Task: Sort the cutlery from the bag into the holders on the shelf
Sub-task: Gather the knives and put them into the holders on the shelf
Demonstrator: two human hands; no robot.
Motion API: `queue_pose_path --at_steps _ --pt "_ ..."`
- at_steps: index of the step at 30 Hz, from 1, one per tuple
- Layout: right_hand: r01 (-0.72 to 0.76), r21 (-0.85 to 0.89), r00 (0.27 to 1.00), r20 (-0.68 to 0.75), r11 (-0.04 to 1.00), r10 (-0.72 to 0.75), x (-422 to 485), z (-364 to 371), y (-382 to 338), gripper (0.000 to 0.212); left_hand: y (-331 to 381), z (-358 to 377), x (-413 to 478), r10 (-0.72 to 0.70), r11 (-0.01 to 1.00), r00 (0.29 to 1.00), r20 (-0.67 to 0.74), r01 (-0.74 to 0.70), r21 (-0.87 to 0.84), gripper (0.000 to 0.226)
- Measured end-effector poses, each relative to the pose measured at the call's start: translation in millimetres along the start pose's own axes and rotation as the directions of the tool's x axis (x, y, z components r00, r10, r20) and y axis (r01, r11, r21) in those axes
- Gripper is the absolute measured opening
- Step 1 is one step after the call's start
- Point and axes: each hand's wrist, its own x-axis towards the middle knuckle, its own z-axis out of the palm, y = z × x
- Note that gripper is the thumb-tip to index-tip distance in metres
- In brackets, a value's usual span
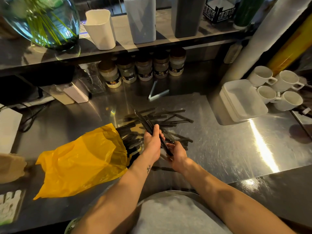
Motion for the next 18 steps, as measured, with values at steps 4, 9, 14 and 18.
queue_pose_path --at_steps 4,9,14,18 --pt "-0.084 0.239 0.99 0.128 0.967 0.055 -4 5 1 0.052 -3 1 -7 0.014 0.996 1.0 -0.013 -0.013 0.087 0.029" --pt "-0.137 0.329 0.973 0.223 0.934 0.064 -19 15 -2 0.061 -8 -1 -14 0.011 0.975 1.0 -0.023 -0.006 0.221 0.036" --pt "-0.106 0.329 0.971 0.238 0.938 0.026 -17 19 2 0.072 1 -6 -20 0.053 0.958 0.999 0.001 -0.051 0.281 0.025" --pt "-0.122 0.198 0.95 0.306 0.973 0.057 -13 21 4 0.072 7 -11 -17 0.039 0.946 0.999 0.029 -0.047 0.32 0.028"
